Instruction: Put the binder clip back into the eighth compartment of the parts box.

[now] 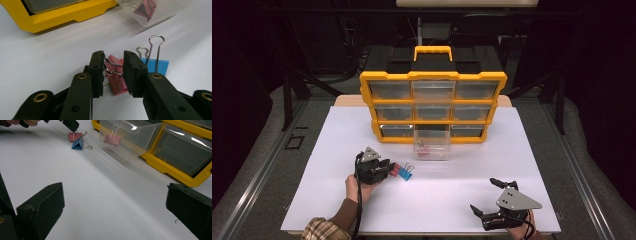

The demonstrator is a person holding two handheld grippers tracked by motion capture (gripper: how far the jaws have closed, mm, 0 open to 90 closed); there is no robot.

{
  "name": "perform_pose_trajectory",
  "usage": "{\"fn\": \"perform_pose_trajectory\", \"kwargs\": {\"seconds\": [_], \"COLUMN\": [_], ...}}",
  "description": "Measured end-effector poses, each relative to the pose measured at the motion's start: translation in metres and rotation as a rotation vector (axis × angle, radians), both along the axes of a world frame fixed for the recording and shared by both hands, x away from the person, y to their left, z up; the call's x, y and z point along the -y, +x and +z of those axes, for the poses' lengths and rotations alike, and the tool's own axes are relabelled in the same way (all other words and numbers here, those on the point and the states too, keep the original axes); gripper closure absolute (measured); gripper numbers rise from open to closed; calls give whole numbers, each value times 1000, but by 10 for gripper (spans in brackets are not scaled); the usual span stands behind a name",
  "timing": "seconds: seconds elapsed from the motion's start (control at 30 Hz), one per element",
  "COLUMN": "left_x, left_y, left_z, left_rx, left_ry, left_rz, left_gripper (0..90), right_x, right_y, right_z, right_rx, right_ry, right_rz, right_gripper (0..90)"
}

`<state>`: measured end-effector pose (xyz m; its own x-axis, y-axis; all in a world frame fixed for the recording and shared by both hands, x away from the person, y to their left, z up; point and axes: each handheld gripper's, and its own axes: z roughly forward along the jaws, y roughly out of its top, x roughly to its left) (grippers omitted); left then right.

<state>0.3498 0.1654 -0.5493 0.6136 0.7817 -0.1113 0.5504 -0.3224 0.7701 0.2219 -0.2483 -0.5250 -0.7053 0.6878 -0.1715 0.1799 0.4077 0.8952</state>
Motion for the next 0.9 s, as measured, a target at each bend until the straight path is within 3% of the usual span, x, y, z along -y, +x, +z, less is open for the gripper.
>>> {"fn": "perform_pose_trajectory", "kwargs": {"seconds": [0.13, 0.67, 0.9], "left_x": [1, 2, 4], "left_y": [1, -9, -11], "left_z": [-3, 4, 7], "left_rx": [-19, -17, -3], "left_ry": [-2, -80, -74], "left_rz": [2, -20, -24], "left_gripper": [675, 880, 882], "right_x": [0, -1, 0], "right_y": [0, 1, 1], "right_z": [0, 0, 0], "right_rx": [0, -6, 5], "right_ry": [0, 2, 0], "right_rz": [0, 3, 6], "right_gripper": [15, 15, 15]}}
